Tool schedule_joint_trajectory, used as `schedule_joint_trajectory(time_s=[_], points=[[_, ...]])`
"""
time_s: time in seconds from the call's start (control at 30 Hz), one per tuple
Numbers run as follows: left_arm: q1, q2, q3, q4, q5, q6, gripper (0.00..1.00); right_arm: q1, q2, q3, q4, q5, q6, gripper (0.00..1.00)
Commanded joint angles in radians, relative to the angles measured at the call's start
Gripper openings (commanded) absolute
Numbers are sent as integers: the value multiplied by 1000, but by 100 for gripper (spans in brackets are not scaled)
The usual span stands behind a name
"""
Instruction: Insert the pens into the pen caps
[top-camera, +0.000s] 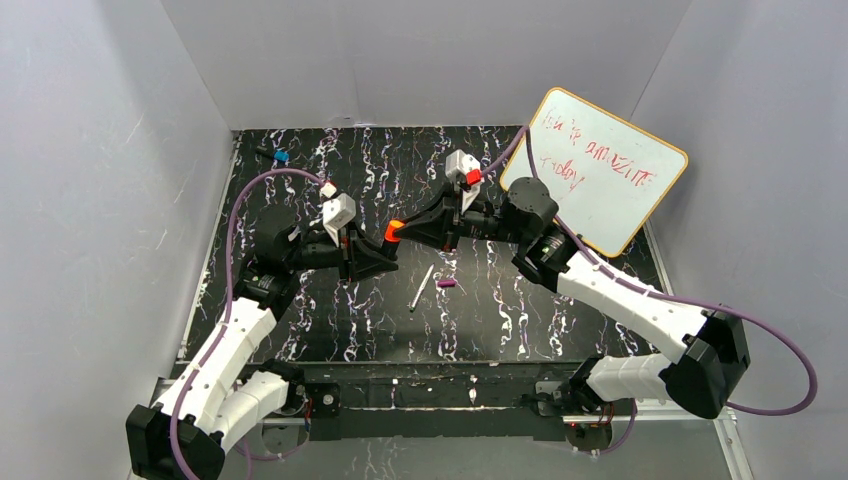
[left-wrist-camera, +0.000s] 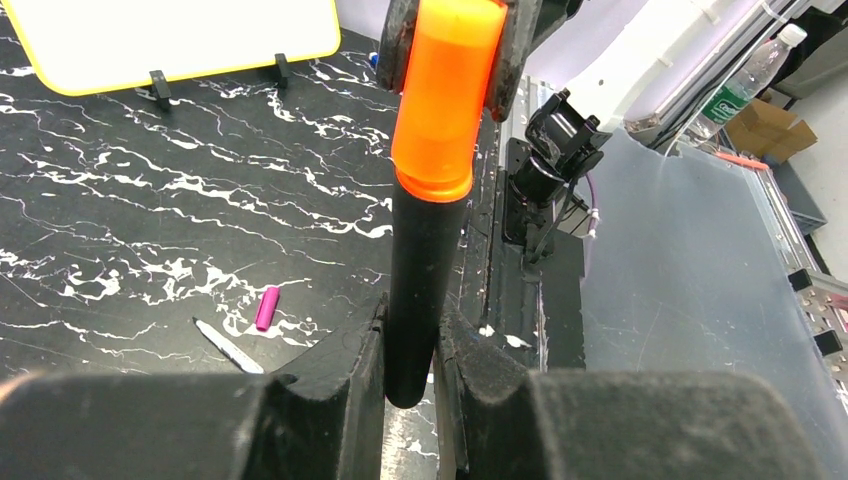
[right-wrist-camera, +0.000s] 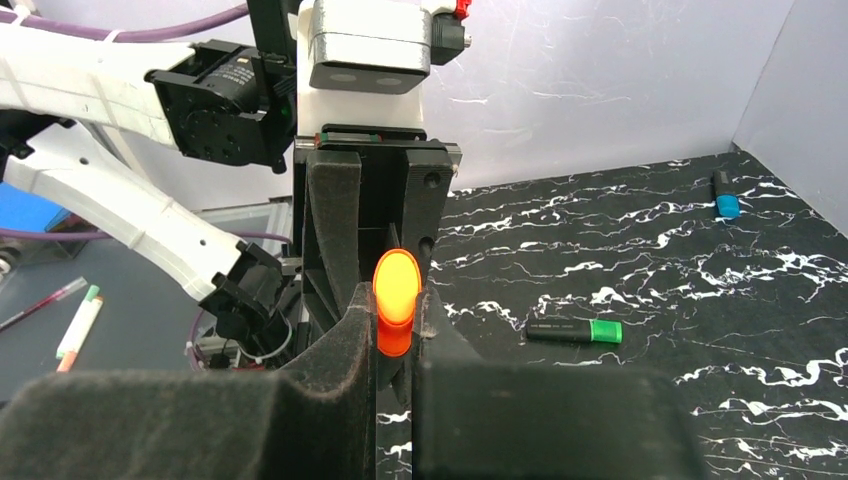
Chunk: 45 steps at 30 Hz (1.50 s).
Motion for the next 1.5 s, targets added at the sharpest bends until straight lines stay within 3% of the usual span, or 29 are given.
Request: schedule_joint_trajectory(time_s=[0.0,1.47], points=[[28,-51,138,211,-90,-36,0,66,64,-66,-475,-246,-73,1],[35,-54,159,223,-106,-34,0,108,100,-136,-402,-276,-26,1]])
